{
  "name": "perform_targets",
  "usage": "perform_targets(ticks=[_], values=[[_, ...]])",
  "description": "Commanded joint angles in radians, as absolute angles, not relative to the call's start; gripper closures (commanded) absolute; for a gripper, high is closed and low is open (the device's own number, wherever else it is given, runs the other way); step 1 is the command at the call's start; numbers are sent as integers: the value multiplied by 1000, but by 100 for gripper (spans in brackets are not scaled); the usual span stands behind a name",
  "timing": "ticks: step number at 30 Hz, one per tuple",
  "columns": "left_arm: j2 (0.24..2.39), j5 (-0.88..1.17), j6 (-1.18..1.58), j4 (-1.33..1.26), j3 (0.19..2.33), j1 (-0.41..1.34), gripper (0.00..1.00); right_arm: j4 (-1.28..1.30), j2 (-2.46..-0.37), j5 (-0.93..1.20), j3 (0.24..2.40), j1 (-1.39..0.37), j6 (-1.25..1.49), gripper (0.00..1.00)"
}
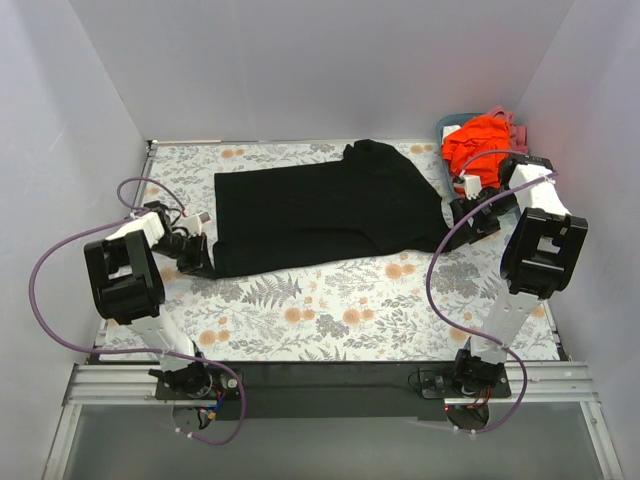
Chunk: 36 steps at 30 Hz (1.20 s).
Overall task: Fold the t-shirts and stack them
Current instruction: Fold the tshirt
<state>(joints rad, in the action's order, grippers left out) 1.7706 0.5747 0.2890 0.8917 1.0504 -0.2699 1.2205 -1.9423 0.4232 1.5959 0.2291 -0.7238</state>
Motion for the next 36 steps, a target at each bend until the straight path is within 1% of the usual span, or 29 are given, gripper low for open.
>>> perform_targets(ticks=[1, 7, 8, 10, 11, 14, 22, 27, 31, 33, 34, 35, 36], values=[[1718, 534, 212, 927, 1100, -304, 100, 1218, -1890, 459, 1579, 233, -750, 24], [1758, 517, 215, 943, 1163, -328, 100, 1216, -1881, 488, 1551, 233, -749, 24], [1759, 525, 219, 949, 1169, -330, 94, 1216, -1881, 491, 1552, 235, -749, 24], [1753, 604, 213, 972, 1173, -330, 75, 1216, -1876, 500, 1542, 233, -744, 24], [1746, 624, 212, 991, 1170, -330, 58, 1216, -1876, 503, 1537, 232, -742, 24], [1714, 650, 239, 962, 1148, -328, 31, 1209, -1882, 526, 1506, 226, -733, 24], [1762, 621, 285, 910, 1124, -319, 28, 1065, -1894, 523, 1407, 152, -680, 24], [1779, 607, 327, 859, 1114, -276, 29, 980, -1899, 460, 1374, 120, -657, 25], [1802, 612, 350, 841, 1118, -262, 34, 948, -1916, 420, 1385, 103, -658, 27], [1812, 618, 357, 833, 1118, -258, 39, 943, -1925, 413, 1399, 98, -663, 30], [1812, 623, 360, 831, 1117, -256, 41, 942, -1928, 411, 1402, 92, -663, 32], [1813, 624, 362, 827, 1114, -253, 44, 943, -1936, 411, 1405, 87, -663, 37], [1815, 624, 367, 824, 1112, -252, 46, 943, -1937, 408, 1404, 84, -663, 40]])
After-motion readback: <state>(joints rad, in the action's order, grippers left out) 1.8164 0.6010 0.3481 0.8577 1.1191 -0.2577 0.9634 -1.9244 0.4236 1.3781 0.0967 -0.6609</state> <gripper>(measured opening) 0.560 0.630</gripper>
